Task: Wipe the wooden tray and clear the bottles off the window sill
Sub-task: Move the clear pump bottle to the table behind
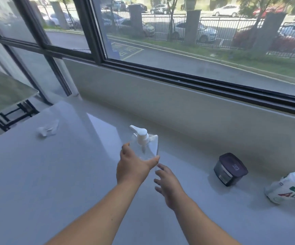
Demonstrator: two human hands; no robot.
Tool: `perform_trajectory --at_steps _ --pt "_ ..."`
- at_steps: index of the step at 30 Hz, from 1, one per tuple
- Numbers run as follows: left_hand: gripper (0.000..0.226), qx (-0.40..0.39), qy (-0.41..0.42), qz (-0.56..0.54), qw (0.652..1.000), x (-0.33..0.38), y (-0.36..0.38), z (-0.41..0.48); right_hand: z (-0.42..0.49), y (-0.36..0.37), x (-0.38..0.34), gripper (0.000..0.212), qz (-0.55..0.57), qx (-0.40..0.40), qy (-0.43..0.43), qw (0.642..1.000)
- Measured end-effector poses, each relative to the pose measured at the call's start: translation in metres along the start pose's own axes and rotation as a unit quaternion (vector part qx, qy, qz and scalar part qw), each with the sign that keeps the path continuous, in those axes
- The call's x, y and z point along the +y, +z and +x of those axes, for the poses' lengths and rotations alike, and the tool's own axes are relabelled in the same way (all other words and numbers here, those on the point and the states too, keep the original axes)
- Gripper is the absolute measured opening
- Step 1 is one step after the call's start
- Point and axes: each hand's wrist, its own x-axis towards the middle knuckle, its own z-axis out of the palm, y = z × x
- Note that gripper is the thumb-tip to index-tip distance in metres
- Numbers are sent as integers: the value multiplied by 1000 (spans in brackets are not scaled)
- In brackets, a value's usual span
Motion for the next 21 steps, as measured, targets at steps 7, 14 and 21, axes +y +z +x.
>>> perform_trajectory --at_steps 7,14,21 --pt "116 44 -70 -16 996 -122 -118 34 8 162 8 46 -36 -58 26 997" --pt "125 117 -165 -30 979 -300 -267 49 -8 386 58 37 -117 -156 61 979" --pt "124 232 -267 -22 935 -481 -410 19 -49 608 141 34 -197 -279 91 935"
